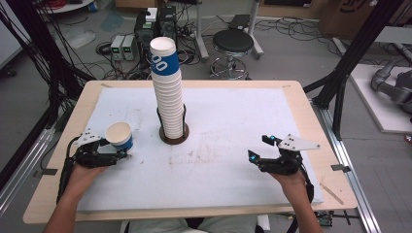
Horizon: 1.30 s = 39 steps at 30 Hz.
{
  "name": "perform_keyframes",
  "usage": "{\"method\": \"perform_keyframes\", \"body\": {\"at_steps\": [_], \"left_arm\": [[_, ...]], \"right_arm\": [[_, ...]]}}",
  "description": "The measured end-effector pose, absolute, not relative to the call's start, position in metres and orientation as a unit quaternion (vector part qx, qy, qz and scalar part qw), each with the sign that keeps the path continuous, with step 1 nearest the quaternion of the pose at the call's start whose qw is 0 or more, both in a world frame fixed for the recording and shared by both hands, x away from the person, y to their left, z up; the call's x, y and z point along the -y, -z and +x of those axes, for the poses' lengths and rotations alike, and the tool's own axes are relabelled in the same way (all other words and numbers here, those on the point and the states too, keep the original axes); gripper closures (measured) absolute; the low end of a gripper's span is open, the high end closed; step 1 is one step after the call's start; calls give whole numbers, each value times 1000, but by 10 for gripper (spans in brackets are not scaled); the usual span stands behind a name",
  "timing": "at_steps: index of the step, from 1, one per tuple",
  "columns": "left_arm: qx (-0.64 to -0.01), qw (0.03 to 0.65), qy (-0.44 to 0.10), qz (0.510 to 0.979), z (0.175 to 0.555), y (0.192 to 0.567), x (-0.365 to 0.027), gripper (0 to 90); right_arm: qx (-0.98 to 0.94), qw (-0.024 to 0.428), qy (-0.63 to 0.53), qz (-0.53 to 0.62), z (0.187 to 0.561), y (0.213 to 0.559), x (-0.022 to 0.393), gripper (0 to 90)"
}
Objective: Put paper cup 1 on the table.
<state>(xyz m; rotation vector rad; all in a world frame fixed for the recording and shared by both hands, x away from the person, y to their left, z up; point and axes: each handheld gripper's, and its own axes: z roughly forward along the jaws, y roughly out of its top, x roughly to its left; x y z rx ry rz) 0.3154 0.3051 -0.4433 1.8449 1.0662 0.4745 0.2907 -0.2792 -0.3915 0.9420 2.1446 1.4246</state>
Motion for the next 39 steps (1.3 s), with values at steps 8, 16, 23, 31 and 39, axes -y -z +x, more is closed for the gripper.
{"method": "perform_keyframes", "body": {"at_steps": [8, 16, 23, 31, 39], "left_arm": [[-412, 503, -214, 729, 296, 430, -319, 169], [-389, 572, -236, 683, 285, 409, -322, 174], [-368, 619, -228, 656, 284, 394, -314, 169], [-325, 648, -221, 653, 290, 353, -286, 158], [-318, 652, -214, 655, 305, 346, -263, 160]], "right_arm": [[-766, 199, -510, 338, 291, 391, 280, 216], [-766, 198, -508, 340, 292, 392, 281, 216], [-769, 199, -503, 340, 293, 393, 282, 216], [-772, 201, -500, 337, 294, 393, 282, 215], [-776, 199, -496, 335, 295, 392, 283, 210]]}}
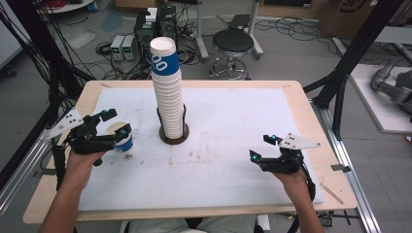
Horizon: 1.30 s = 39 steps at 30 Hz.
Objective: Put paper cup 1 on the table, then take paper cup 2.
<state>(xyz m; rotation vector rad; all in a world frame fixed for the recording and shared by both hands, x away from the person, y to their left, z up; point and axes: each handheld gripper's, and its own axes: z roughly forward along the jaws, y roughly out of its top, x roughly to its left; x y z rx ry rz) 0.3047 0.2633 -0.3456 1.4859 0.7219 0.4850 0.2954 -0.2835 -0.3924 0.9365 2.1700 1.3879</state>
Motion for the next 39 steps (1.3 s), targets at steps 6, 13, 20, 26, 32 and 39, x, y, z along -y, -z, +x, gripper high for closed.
{"method": "perform_keyframes", "body": {"at_steps": [6, 13, 20, 26, 32, 39], "left_arm": [[-312, 637, -215, 671, 305, 354, -259, 161], [-322, 634, -204, 673, 305, 363, -262, 161], [-318, 636, -208, 671, 303, 361, -262, 163], [-310, 635, -204, 678, 304, 360, -257, 163], [-299, 635, -204, 682, 305, 352, -253, 162], [-284, 624, -206, 699, 308, 329, -244, 161]], "right_arm": [[-778, 194, -493, 337, 297, 394, 283, 210], [-779, 196, -490, 337, 301, 396, 281, 210], [-782, 194, -490, 333, 299, 395, 279, 210], [-780, 197, -489, 338, 297, 396, 283, 210], [-781, 196, -486, 339, 296, 396, 285, 210], [-782, 196, -487, 336, 293, 395, 288, 210]]}}
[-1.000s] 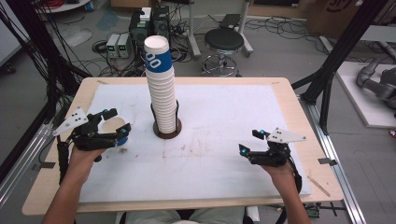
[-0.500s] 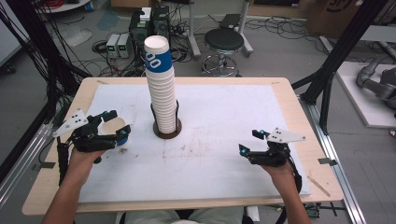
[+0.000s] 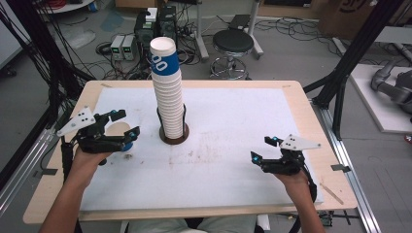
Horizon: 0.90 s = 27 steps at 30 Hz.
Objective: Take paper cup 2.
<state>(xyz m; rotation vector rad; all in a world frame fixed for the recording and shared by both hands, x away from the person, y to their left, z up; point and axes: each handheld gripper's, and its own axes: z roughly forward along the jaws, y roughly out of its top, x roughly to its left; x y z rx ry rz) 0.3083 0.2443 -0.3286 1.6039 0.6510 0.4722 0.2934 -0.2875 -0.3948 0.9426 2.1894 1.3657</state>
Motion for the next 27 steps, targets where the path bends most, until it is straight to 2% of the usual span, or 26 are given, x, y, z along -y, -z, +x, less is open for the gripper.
{"method": "perform_keyframes", "body": {"at_steps": [13, 27], "left_arm": [[-256, 642, -179, 700, 333, 263, -224, 161], [-255, 628, -180, 712, 361, 224, -217, 161]], "right_arm": [[-783, 195, -490, 331, 294, 393, 286, 210], [-781, 194, -492, 333, 292, 393, 289, 210]]}}
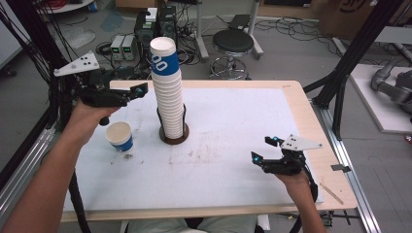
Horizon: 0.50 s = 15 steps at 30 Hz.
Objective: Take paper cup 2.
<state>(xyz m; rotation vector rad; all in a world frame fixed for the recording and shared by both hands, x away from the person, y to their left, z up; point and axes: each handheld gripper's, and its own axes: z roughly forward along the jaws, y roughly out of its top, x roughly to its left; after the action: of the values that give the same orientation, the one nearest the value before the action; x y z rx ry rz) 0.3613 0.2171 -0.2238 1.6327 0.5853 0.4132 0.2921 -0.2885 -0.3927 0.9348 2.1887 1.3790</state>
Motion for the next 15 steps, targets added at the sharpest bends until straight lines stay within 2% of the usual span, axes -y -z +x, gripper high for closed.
{"method": "perform_keyframes", "body": {"at_steps": [15], "left_arm": [[-287, 588, -200, 729, 397, 195, -191, 161]], "right_arm": [[-780, 194, -494, 332, 292, 393, 290, 210]]}}
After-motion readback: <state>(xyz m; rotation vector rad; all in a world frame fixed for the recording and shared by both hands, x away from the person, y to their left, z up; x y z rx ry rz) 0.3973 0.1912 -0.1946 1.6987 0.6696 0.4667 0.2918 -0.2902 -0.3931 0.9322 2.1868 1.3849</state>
